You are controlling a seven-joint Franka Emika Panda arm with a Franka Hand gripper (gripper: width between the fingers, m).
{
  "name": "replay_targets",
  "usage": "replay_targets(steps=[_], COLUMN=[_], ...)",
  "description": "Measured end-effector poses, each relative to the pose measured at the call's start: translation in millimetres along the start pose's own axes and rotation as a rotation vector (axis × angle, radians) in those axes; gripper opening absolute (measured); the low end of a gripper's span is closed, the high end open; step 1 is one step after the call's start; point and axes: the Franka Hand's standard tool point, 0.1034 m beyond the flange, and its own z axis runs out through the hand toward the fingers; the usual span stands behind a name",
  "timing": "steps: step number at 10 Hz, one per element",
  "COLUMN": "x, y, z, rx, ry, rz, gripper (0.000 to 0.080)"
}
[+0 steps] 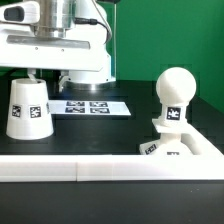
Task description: Assemble lamp
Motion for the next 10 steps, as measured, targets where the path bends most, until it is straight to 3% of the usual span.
replay_targets(steps=[1,5,6,7,8,10], x=[0.4,0.7,3.3,10.5,18.6,43.8], y=[0.0,0.0,-6.9,-26.1,-43.1,-62.0], z=[-0.4,-0.5,-2.1,-7.4,-18.6,-50.8], rx=[0.000,-0.001,0.003,0.014,0.031,0.052], ry=[0.001,0.002,0.001,-0.002,-0.022,-0.040], rz=[0.000,0.000,0.035,0.053,0.073,0.104], gripper=[0.0068,0.0043,0.0043,0.0043,0.0043,0.0044])
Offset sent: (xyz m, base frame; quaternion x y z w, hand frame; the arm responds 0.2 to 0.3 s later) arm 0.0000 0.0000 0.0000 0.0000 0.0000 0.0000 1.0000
